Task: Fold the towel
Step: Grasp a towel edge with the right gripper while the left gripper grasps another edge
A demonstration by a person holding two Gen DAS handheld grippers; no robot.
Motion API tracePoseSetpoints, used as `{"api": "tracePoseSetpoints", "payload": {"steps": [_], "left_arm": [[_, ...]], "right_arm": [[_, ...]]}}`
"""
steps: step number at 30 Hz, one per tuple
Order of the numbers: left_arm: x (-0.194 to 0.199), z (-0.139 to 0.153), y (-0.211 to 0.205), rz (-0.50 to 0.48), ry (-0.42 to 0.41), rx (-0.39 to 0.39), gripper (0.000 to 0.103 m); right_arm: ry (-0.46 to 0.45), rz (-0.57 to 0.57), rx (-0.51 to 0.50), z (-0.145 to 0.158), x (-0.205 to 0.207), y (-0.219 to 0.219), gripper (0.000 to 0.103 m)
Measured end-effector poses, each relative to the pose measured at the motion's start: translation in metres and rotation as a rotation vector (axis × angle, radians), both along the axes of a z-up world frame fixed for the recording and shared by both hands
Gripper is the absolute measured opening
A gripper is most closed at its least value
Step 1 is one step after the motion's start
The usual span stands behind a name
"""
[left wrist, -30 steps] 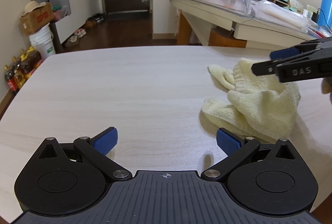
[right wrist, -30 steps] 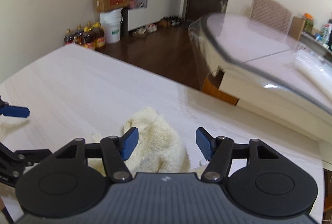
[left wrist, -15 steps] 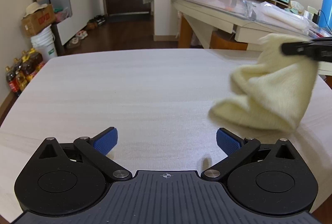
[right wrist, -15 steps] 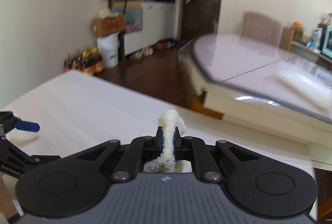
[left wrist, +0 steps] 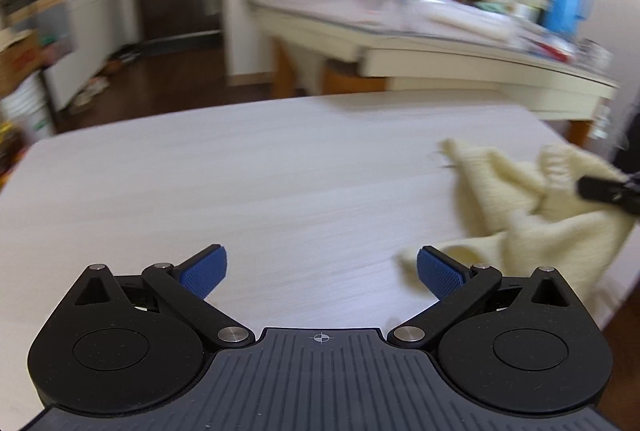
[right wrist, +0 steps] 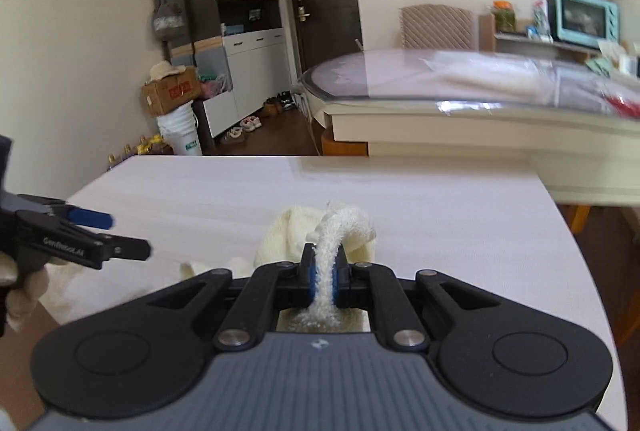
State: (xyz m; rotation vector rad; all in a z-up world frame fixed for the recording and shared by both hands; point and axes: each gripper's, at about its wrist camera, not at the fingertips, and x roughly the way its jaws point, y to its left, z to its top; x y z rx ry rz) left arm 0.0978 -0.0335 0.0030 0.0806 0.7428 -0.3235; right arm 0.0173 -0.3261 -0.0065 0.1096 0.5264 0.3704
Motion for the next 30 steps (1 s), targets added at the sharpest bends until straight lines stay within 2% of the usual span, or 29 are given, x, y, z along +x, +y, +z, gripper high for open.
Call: {"api": "tracePoseSetpoints", "payload": {"steps": [8, 12, 13, 14, 17, 19, 20, 21, 23, 27, 30], "left_arm": [[0.036, 0.010, -0.059, -0.263, 0.049, -0.088, 0.103], [0.050, 0.005, -0.091, -0.386, 0.071, -0.078, 0.098], [0.052, 0.004, -0.096, -0.406, 0.078, -0.077, 0.089], [0.053, 0.003, -0.100, -0.423, 0.086, -0.076, 0.065], [0.050, -0.001, -0.111, -0.513, 0.131, -0.093, 0.042], [0.048, -0.003, -0.116, -0.566, 0.145, -0.100, 0.030], [0.046, -0.004, -0.118, -0.588, 0.146, -0.100, 0.019], [0.044, -0.004, -0.119, -0.609, 0.144, -0.099, 0.012], [0.041, -0.003, -0.120, -0.626, 0.123, -0.090, 0.004], [0.035, 0.005, -0.114, -0.594, 0.032, -0.053, 0.002], [0.030, 0.025, -0.096, -0.524, -0.053, -0.026, 0.002]], "right_arm": [[0.013, -0.049, 0.030, -0.019, -0.026, -0.016, 0.008], [0.028, -0.070, 0.039, -0.024, -0.032, -0.019, 0.008], [0.032, -0.072, 0.043, -0.025, -0.033, -0.020, 0.009], [0.036, -0.075, 0.047, -0.026, -0.034, -0.021, 0.009], [0.047, -0.079, 0.047, -0.028, -0.035, -0.022, 0.009], [0.054, -0.078, 0.048, -0.030, -0.034, -0.023, 0.009], [0.056, -0.077, 0.049, -0.030, -0.033, -0.023, 0.009], [0.055, -0.078, 0.050, -0.030, -0.033, -0.023, 0.009], [0.049, -0.077, 0.052, -0.029, -0.032, -0.022, 0.009], [0.025, -0.084, 0.059, -0.023, -0.028, -0.021, 0.011], [0.003, -0.067, 0.058, -0.019, -0.020, -0.016, 0.016]]}}
